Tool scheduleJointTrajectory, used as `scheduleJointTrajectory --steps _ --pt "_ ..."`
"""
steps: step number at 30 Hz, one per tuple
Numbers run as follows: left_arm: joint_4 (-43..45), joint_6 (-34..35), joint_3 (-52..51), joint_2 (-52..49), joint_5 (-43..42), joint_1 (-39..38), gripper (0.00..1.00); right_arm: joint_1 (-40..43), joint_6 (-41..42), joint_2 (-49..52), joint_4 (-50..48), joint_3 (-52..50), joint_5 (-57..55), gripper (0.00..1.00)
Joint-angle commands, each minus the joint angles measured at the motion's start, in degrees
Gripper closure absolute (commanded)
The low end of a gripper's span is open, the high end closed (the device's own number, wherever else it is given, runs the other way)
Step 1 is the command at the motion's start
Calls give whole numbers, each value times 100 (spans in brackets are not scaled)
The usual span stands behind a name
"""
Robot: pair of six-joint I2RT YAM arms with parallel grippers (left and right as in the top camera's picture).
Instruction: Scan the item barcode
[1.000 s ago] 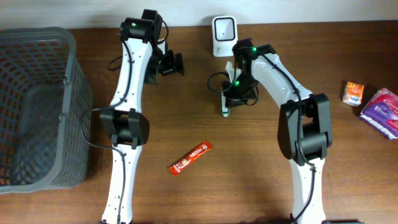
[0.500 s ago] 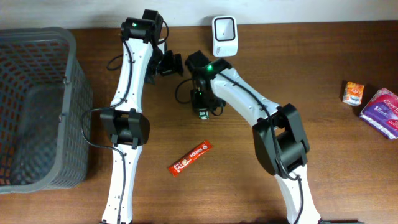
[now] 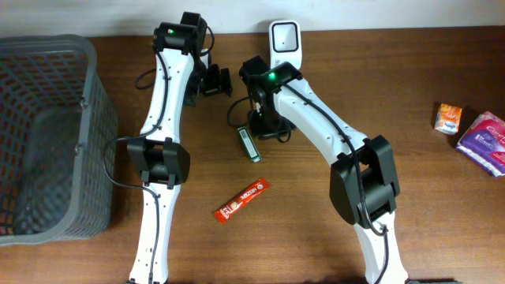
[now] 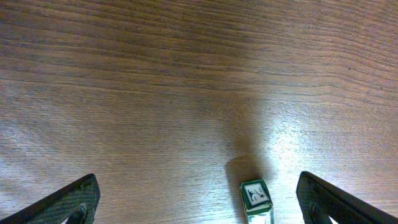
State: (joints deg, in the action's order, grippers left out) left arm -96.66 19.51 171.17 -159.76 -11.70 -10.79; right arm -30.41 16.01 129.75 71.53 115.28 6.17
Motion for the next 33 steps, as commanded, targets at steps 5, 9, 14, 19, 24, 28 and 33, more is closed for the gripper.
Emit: scheduleJointTrajectory --steps 5,9,14,19,24,28,33 --pt "-7 20 105 22 66 15 1 -654 -529 -177 -1049 -542 -496 27" --pt "-7 20 105 22 63 15 1 -1078 -476 -173 -1270 -903 -1718 27" --pt "-7 20 105 22 63 15 1 -820 -195 -170 -1565 -1410 -1657 54" --pt "13 -341 105 22 -745 9 1 22 -179 -181 -1572 -1239 282 88" --pt "35 -2140 105 22 -3952 26 1 1604 -225 -181 -1576 -1145 3762 91" --pt "273 -2439 105 22 -4631 26 1 2557 -219 -181 -2037 -1145 6996 90" --pt "820 -2323 105 22 -5650 -162 4 2557 -197 -181 -2142 -1145 8242 89"
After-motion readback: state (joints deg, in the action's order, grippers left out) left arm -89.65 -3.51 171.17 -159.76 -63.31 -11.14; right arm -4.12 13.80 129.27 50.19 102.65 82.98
